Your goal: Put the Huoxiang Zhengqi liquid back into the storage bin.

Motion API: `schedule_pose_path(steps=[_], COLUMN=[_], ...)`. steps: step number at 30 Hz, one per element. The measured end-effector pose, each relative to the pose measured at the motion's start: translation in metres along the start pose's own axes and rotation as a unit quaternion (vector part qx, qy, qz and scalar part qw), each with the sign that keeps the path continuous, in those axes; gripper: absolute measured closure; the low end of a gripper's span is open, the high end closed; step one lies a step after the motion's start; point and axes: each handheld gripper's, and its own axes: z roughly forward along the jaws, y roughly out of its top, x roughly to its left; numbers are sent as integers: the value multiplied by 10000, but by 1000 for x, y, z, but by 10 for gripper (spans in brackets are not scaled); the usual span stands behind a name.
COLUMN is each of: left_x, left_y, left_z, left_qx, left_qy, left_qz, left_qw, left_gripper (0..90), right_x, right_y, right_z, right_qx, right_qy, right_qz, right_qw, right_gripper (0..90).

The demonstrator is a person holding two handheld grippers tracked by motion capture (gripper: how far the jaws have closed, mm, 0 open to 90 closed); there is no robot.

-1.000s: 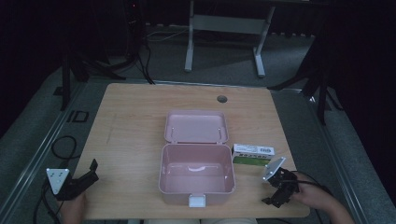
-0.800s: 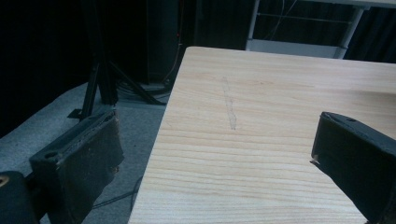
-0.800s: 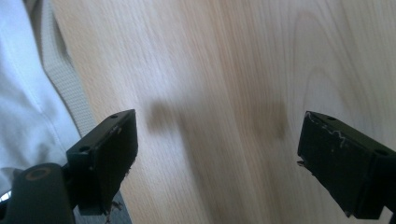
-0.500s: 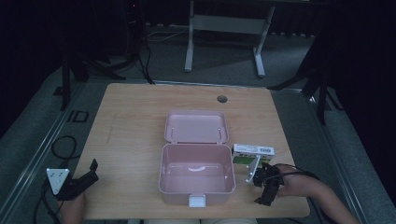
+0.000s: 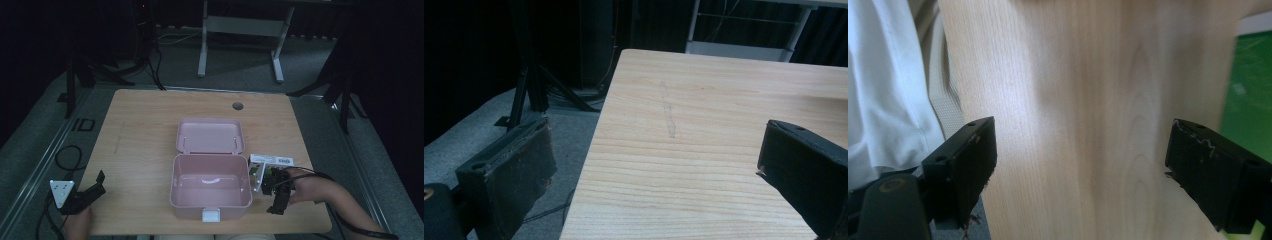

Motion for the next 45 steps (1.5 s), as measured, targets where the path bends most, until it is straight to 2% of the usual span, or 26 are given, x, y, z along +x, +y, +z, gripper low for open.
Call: schedule_pose_path(steps=[7,17,19,22,26,27,29,33,38,40,45], left_x=[-1,0,-1,-1,-1,-1,-1,0,0,0,-1], left_y=[0,0,0,0,0,0,0,0,0,0,0], left_z=[1,1,1,1,1,1,1,1,2,2,2], left_qx=[54,56,59,58,67,70,70,70,84,80,85], left_qy=[-39,-47,-45,-42,-48,-52,-59,-71,-87,-86,-81], left_qz=[38,33,35,45,42,44,48,44,49,57,72], left_qw=[10000,10000,10000,10000,10000,10000,9999,9999,9999,9999,9999], left_gripper=[22,22,21,22,21,21,21,21,21,22,21], right_x=[-13,-36,-43,-55,-69,-72,-79,-91,-101,-103,-106], right_y=[2,-3,-4,-5,-4,-4,-2,2,5,6,10], right_z=[-29,-56,-62,-67,-67,-67,-65,-59,-47,-40,-30], right_qx=[-129,-222,-279,-220,-94,-60,-7,131,236,331,367], right_qy=[-197,-532,-608,-671,-664,-692,-596,-556,-406,-383,-333], right_qz=[-2,67,89,134,233,226,228,262,294,270,220], right_qw=[9997,9983,9977,9974,9975,9973,9980,9980,9985,9984,9985], right_gripper=[153,176,211,219,231,258,285,328,379,392,418])
